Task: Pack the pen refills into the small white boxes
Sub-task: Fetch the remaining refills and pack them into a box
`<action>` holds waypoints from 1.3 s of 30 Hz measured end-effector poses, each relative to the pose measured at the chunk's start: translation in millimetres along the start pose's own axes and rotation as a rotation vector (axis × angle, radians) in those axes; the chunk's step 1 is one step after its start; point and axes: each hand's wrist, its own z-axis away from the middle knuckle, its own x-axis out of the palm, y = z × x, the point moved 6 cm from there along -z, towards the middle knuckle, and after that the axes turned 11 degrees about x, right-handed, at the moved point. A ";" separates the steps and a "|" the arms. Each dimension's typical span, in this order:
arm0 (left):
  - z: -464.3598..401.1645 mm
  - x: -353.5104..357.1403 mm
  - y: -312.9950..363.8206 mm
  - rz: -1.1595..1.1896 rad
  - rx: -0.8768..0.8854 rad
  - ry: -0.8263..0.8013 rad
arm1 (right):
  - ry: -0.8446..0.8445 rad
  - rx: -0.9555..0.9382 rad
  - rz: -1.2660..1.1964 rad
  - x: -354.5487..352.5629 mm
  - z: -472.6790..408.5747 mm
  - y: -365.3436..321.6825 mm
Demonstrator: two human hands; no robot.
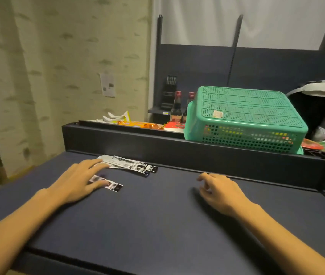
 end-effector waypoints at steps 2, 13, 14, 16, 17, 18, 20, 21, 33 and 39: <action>-9.7 5.4 -8.9 0.044 -0.001 -0.014 | -0.001 0.012 0.019 4.2 0.2 -4.2; -73.1 54.1 -7.7 0.217 0.046 -0.185 | 0.039 0.065 0.025 8.6 -5.3 -8.4; -74.2 57.0 -6.2 0.238 0.041 -0.213 | 0.044 0.067 0.025 9.6 -5.8 -9.6; -75.3 59.9 -4.0 0.262 0.035 -0.267 | 0.049 0.068 0.021 11.8 -6.8 -13.3; -75.5 59.7 -3.2 0.261 0.036 -0.281 | 0.050 0.067 0.018 12.8 -7.8 -15.9; -75.7 58.5 -2.4 0.254 0.038 -0.281 | 0.052 0.065 0.015 13.5 -9.1 -18.6; -76.0 56.2 -2.3 0.221 0.042 -0.258 | 0.055 0.060 0.004 14.6 -11.8 -24.2; -76.0 55.4 -2.7 0.202 0.038 -0.245 | 0.054 0.057 -0.001 14.9 -12.8 -26.7; -69.8 41.4 1.4 0.145 -0.009 -0.133 | 0.024 0.028 -0.018 12.3 -10.7 -43.0; -72.0 35.0 9.6 0.104 0.034 -0.123 | 0.036 0.035 -0.006 5.7 -7.2 -40.9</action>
